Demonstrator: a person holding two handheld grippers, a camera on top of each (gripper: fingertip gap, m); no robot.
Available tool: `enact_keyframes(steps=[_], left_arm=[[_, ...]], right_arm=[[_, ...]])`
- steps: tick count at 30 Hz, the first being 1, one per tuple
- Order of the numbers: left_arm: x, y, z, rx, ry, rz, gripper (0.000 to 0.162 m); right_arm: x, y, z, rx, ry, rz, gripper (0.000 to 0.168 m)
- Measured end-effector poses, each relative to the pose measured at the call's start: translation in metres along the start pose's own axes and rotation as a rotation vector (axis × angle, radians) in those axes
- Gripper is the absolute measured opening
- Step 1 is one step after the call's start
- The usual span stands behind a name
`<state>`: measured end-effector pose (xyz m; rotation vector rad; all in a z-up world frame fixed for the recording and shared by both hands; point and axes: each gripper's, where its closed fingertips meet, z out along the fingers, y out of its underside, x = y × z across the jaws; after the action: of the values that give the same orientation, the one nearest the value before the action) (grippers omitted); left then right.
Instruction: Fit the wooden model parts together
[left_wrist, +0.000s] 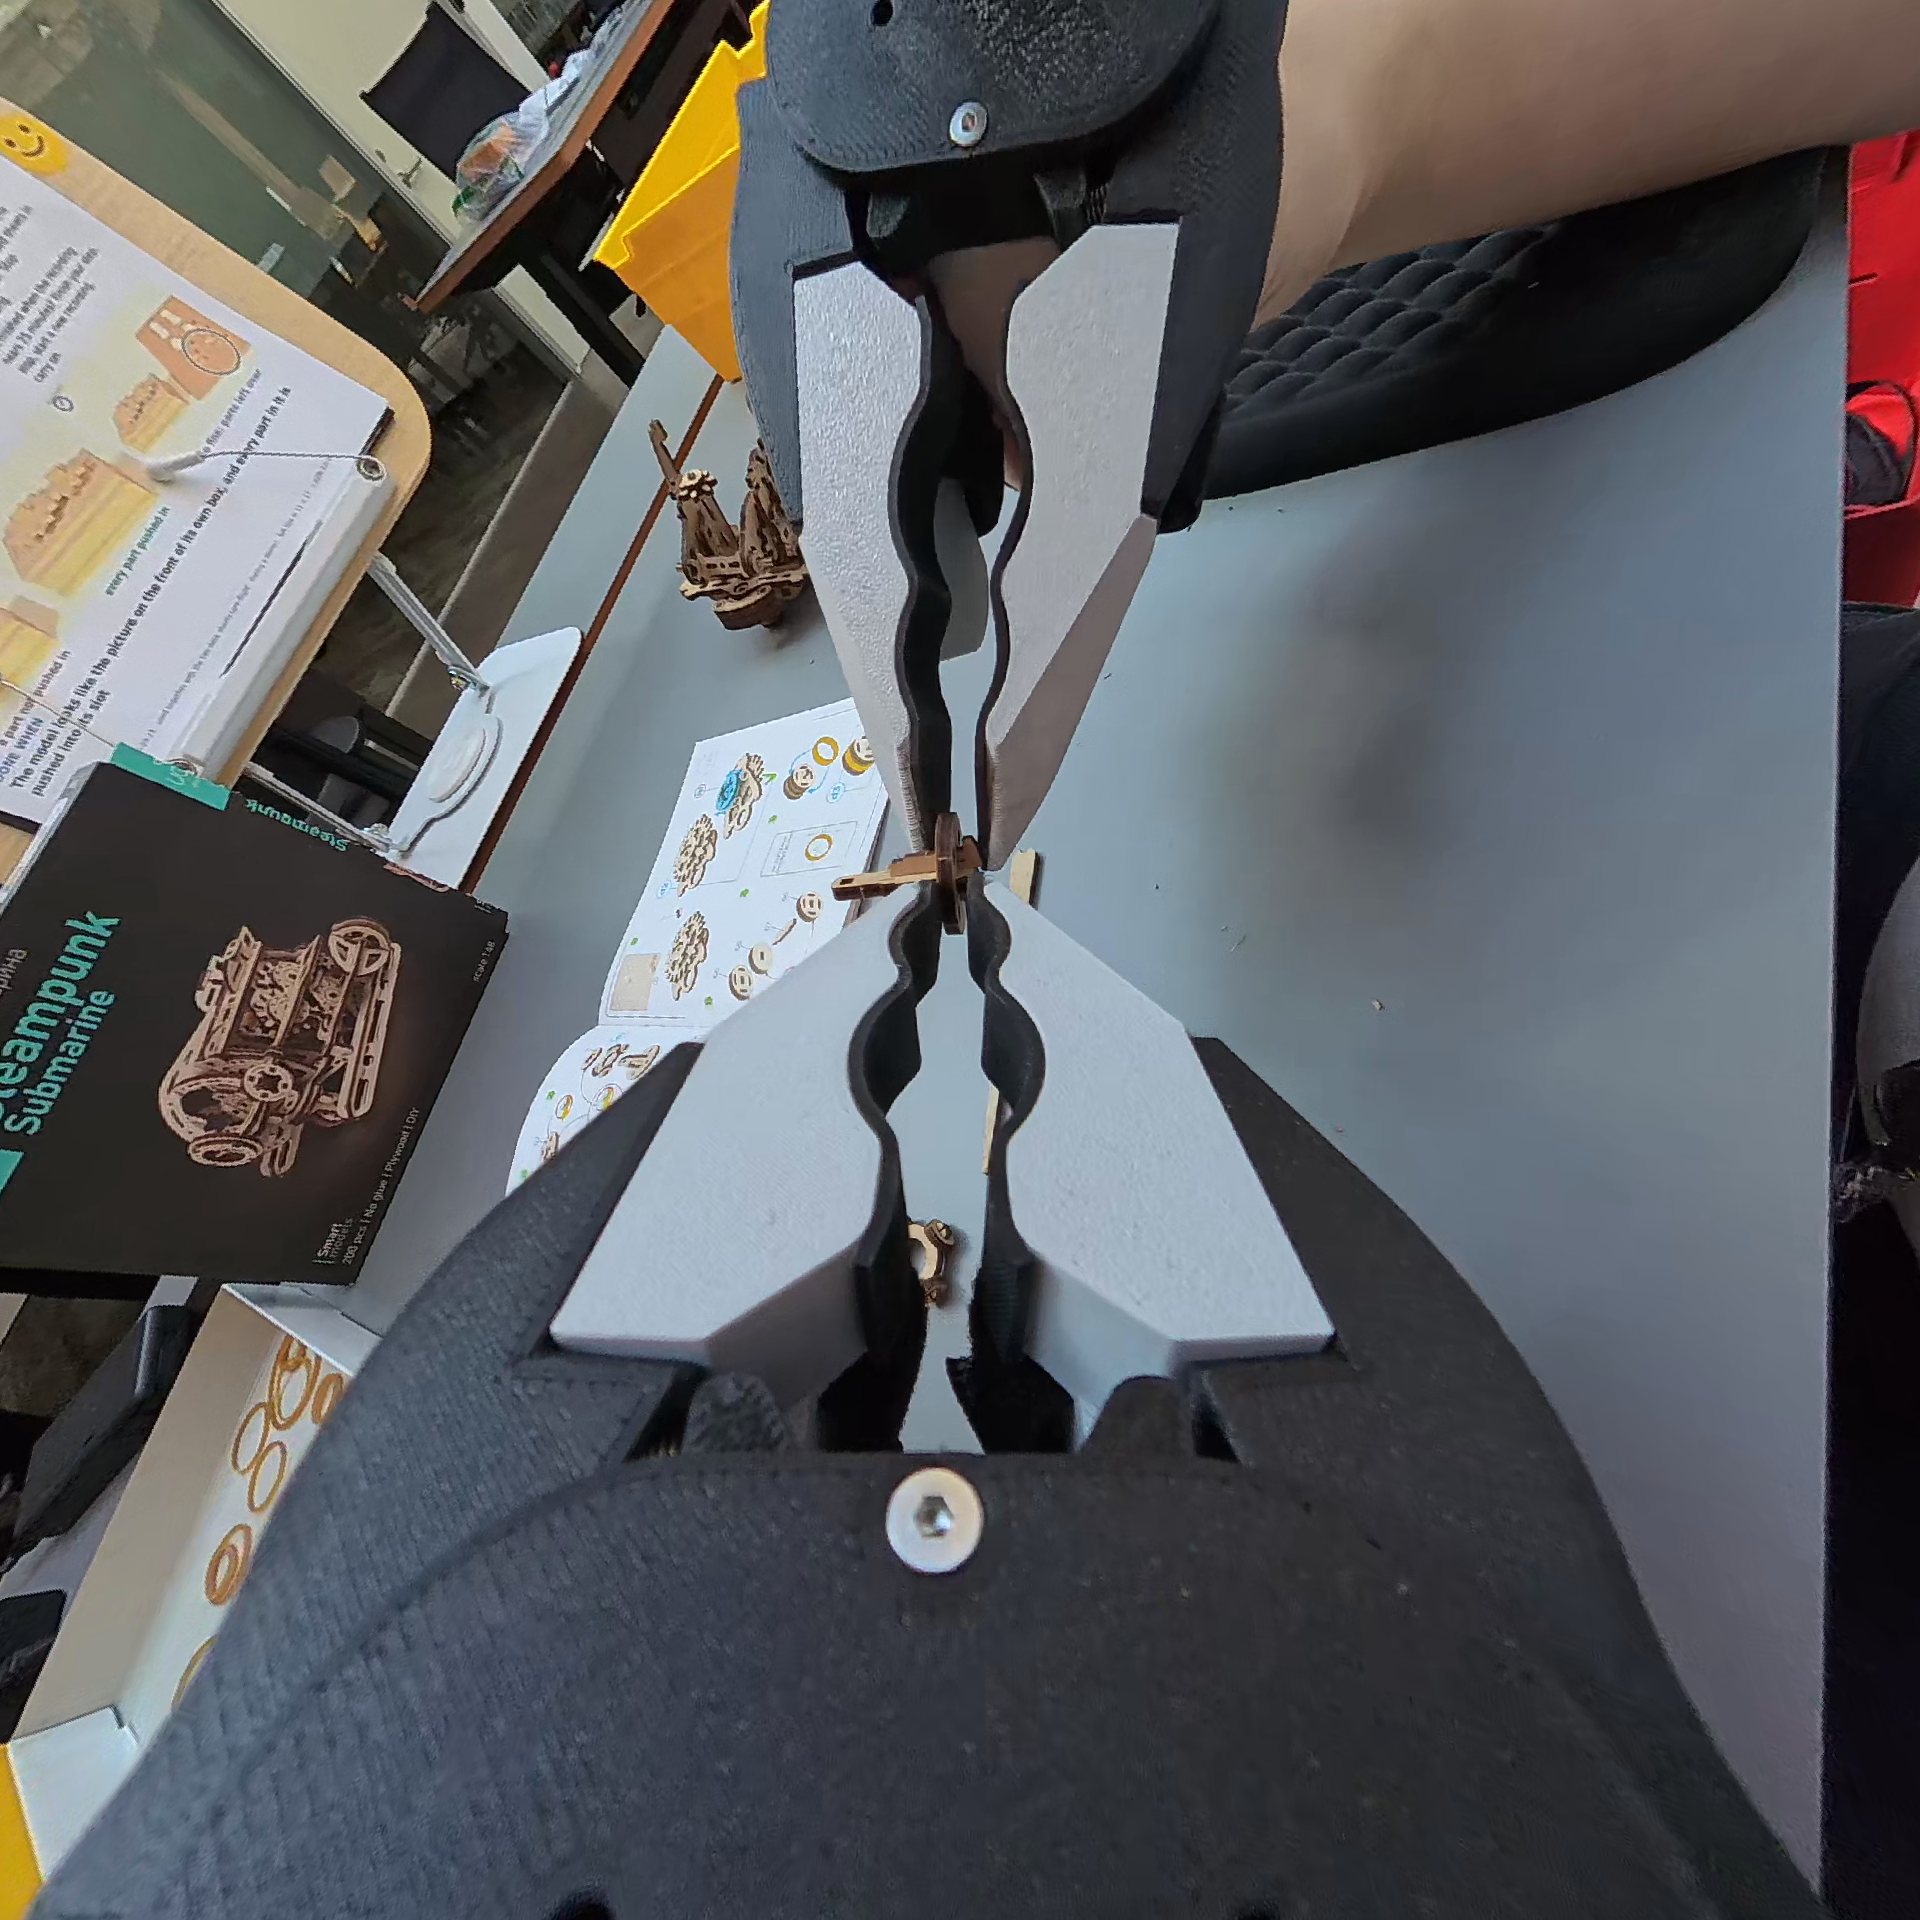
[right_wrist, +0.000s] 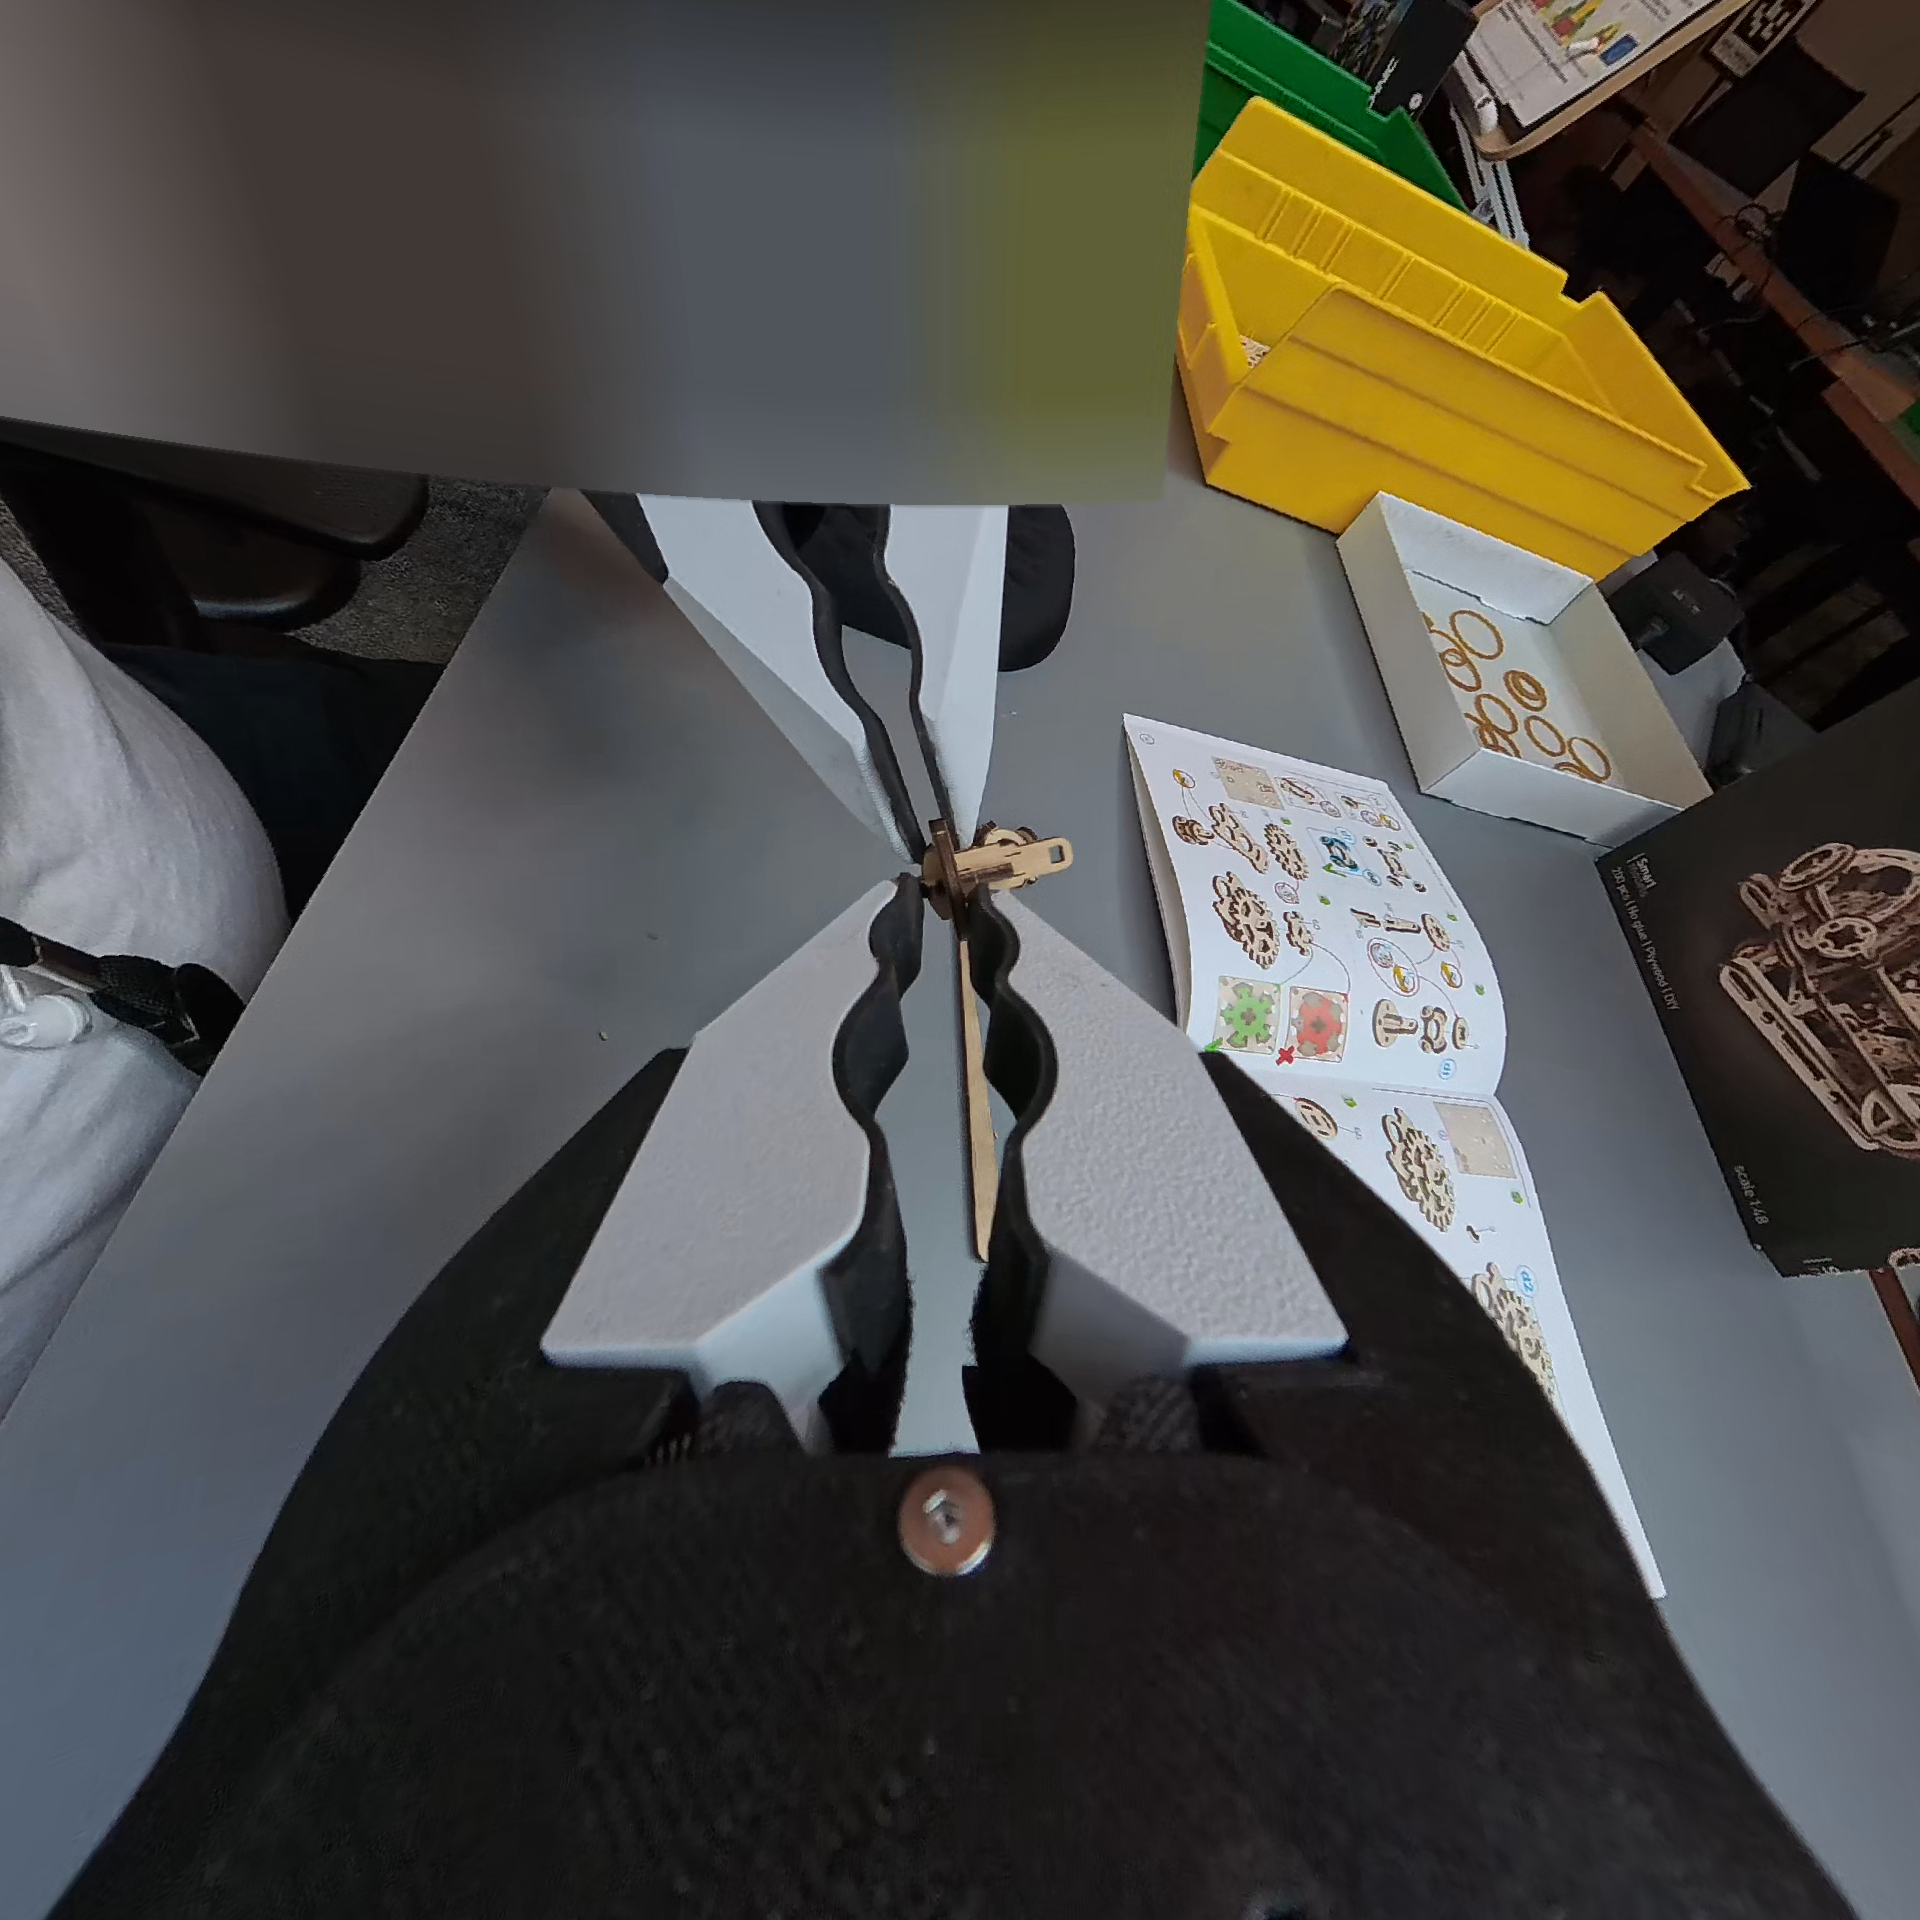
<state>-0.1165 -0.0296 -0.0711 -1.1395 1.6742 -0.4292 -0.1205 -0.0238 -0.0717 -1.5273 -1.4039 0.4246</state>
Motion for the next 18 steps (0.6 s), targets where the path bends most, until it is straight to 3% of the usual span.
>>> enact_keyframes(steps=[3,5,8,11,18], left_arm=[[-0.006,-0.001,-0.005,0.010,-0.012,-0.010,0.003],[-0.007,-0.002,-0.005,0.022,0.040,-0.107,0.003],[-0.008,-0.003,-0.006,0.064,0.094,-0.216,0.003],[-0.008,-0.007,-0.009,0.113,0.136,-0.286,0.002],[-0.009,-0.012,-0.011,0.219,0.290,-0.650,0.003]], right_arm=[[0.005,-0.007,0.001,0.063,0.028,0.002,0.009],[0.005,-0.008,0.000,0.098,0.018,-0.012,0.009],[0.007,-0.005,-0.004,0.106,-0.009,0.031,0.036],[0.002,-0.009,-0.006,0.156,-0.093,0.119,0.049],[0.003,-0.008,-0.004,0.162,-0.118,0.190,0.043]])
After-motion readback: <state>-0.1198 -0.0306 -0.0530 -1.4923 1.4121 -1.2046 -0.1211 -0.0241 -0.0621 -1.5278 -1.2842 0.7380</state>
